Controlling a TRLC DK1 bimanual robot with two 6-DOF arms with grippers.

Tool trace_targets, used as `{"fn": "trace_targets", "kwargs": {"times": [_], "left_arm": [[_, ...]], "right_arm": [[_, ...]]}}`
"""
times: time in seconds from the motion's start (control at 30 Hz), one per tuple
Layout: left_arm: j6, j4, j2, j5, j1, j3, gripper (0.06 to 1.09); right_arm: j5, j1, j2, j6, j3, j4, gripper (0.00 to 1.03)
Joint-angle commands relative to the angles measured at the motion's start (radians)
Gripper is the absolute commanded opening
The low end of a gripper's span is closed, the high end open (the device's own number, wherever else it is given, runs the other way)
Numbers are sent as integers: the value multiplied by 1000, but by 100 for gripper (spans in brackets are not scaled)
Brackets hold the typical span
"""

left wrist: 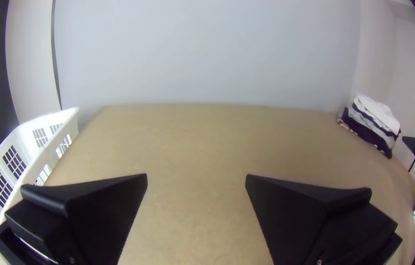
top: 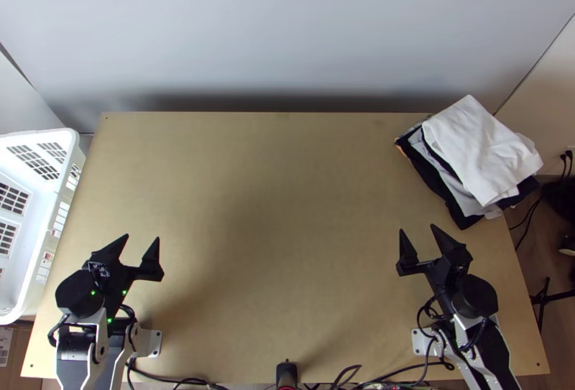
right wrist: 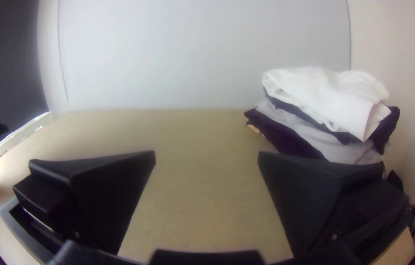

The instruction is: Fold the t-shirt

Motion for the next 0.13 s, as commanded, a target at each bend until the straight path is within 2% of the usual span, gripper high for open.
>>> {"fn": "trace_targets", "kwargs": {"times": [0.0, 0.1], "left_arm": [[0, 0, 1, 0, 0, 0, 103], [0, 0, 1, 0, 0, 0, 103]], "right_arm": [[0, 0, 0, 0, 0, 0, 98], [0, 0, 0, 0, 0, 0, 98]]}}
